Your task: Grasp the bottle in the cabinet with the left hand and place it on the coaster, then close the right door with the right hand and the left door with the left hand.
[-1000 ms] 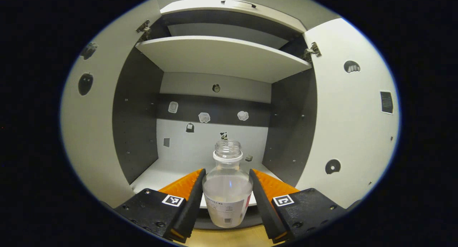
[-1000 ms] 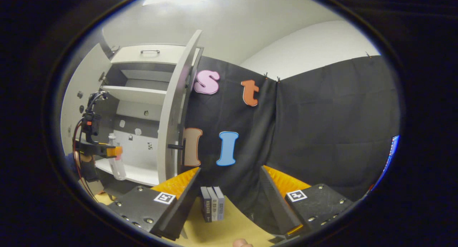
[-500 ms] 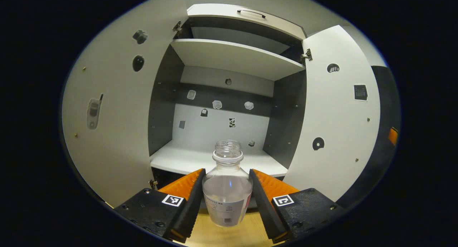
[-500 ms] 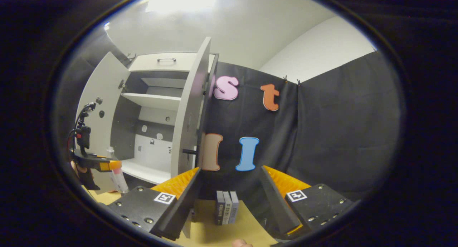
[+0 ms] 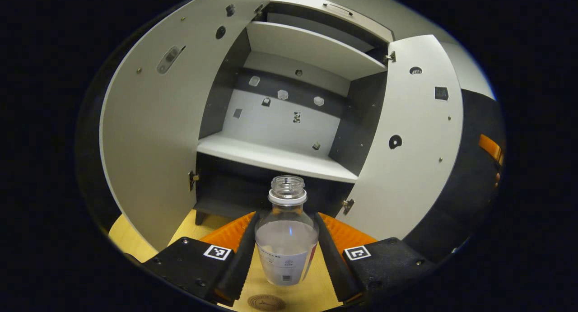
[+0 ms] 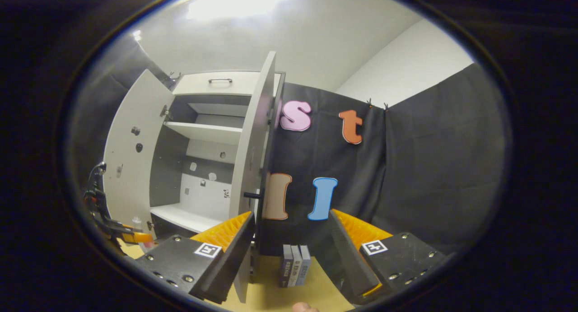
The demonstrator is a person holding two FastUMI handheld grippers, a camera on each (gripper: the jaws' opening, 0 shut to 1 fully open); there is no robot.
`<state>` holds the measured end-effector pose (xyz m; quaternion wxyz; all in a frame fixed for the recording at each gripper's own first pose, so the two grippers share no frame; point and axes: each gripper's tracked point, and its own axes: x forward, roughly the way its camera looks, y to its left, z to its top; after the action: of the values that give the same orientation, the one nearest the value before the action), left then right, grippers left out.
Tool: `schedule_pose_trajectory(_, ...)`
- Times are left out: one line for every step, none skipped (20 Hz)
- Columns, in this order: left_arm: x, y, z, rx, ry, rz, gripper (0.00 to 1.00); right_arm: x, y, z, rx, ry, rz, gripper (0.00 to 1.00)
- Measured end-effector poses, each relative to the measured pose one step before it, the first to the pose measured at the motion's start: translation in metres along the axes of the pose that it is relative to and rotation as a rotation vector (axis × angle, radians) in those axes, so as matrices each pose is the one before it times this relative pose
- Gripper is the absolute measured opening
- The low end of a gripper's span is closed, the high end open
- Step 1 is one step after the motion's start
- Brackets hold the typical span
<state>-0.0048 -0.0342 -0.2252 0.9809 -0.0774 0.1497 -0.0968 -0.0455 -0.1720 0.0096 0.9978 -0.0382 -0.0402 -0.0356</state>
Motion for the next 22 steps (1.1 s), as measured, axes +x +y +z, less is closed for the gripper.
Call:
schedule_pose_trajectory(-0.00144, 0.00416, -0.01327, -0.00028, 0.0188, 0.01133, 0.76, -0.001, 0.00063, 0.00076, 0.00028, -0.00138, 0.00345, 0.97)
schedule_pose_trajectory(0.00036, 0.003, -0.01465, -0.00542, 0.01825, 0.00611, 0.76, 0.00048, 0.00026, -0.00081, -0.00081, -0.00148, 0.00302, 0.94)
schedule_pose_trajectory(-0.00003, 0.00317, -0.01418, -0.0083, 0.01778, 0.00884, 0.76, 0.00013, 0.00042, 0.00044, -0.0023, -0.00038, 0.00362, 0.94)
schedule_pose_trajectory(0.00029, 0.00389, -0.01611, -0.00883, 0.01965, 0.01025, 0.76, 0.00037, -0.00035, -0.00023, -0.00368, -0.00139, 0.00313, 0.97)
schedule_pose_trajectory(0.00156, 0.00324, -0.01579, -0.00619, 0.02456, 0.01273, 0.76, 0.00102, 0.0, 0.00044, -0.00445, -0.00156, 0.00279, 0.94)
schedule_pose_trajectory(0.00211, 0.00429, -0.01654, -0.00233, 0.02965, 0.01379, 0.76, -0.00192, -0.00043, -0.00023, -0.00571, -0.00003, 0.00197, 0.97)
schedule_pose_trajectory(0.00174, 0.00267, -0.0144, -0.0003, 0.02954, 0.00858, 0.77, 0.00023, -0.00095, -0.00016, -0.0045, 0.00017, 0.00093, 0.97)
schedule_pose_trajectory(0.00186, 0.00238, -0.01298, 0.00169, 0.0254, 0.00952, 0.76, 0.00028, -0.00094, -0.00108, -0.00259, -0.00019, 0.00093, 0.94)
schedule_pose_trajectory(0.00134, 0.00235, -0.00979, 0.00227, 0.02033, 0.00672, 0.76, -0.00022, -0.00053, -0.0005, -0.00227, 0.00082, 0.00056, 0.94)
schedule_pose_trajectory(0.00265, 0.00207, -0.00915, -0.00152, 0.01794, 0.00782, 0.77, 0.0002, -0.00118, -0.00114, -0.00236, 0.00213, -0.00183, 0.97)
schedule_pose_trajectory(0.00241, 0.00111, -0.00697, -0.00432, 0.01189, 0.00369, 0.77, 0.00144, -0.00265, -0.00099, -0.00109, 0.00168, -0.00218, 0.97)
schedule_pose_trajectory(0.00208, 0.00219, -0.00643, -0.00609, 0.00823, 0.00586, 0.77, -0.00023, -0.00176, -0.00105, -0.00051, 0.00228, -0.00322, 0.97)
schedule_pose_trajectory(0.00243, 0.0026, -0.00574, -0.0096, 0.01197, 0.00679, 0.77, 0.00034, -0.00211, -0.00066, 0.0005, 0.00157, -0.00322, 0.97)
schedule_pose_trajectory(0.00239, 0.00316, -0.0056, -0.00872, 0.00699, 0.00433, 0.77, 0.00061, -0.00205, -0.00102, 0.00072, 0.00171, -0.00252, 0.97)
schedule_pose_trajectory(0.00145, 0.00087, -0.00308, -0.00429, -0.0015, 0.00325, 0.77, -0.00096, -0.00213, 0.00015, -0.00149, 0.00007, -0.00433, 0.97)
schedule_pose_trajectory(0.00052, 0.00184, -0.00304, 0.00224, -0.00364, 0.00346, 0.77, -0.00115, -0.00276, -0.00047, -0.00372, -0.00011, -0.0066, 0.97)
schedule_pose_trajectory(0.00133, 0.00111, -0.00252, 0.00587, -0.00566, 0.00284, 0.77, -0.00009, -0.00358, 0.00025, -0.00417, 0.00008, -0.00674, 0.97)
schedule_pose_trajectory(0.00128, 0.00086, -0.00494, 0.00811, 0.01049, 0.00484, 0.77, -0.00016, -0.00217, -0.00087, -0.00364, 0.00038, -0.00689, 0.97)
schedule_pose_trajectory(0.00148, 0.00062, -0.0026, 0.00899, 0.00553, 0.00407, 0.77, -0.00079, -0.00183, -0.00034, -0.00166, 0.0017, -0.00518, 0.97)
schedule_pose_trajectory(0.00085, 0.00102, -0.00344, 0.01016, 0.0028, 0.00319, 0.77, 0.00064, -0.00147, -0.00076, 0.00011, 0.00274, -0.00363, 0.97)
schedule_pose_trajectory(-0.00002, 0.00019, -0.00109, 0.01005, -0.0053, 0.00165, 0.77, -0.0001, -0.00041, -0.00048, 0.00105, 0.00194, -0.00242, 0.97)
schedule_pose_trajectory(-0.00161, 0.00032, -0.00301, 0.00783, -0.00561, 0.00112, 0.78, -0.0001, -0.00056, -0.00015, 0.00237, 0.00093, -0.00137, 0.97)
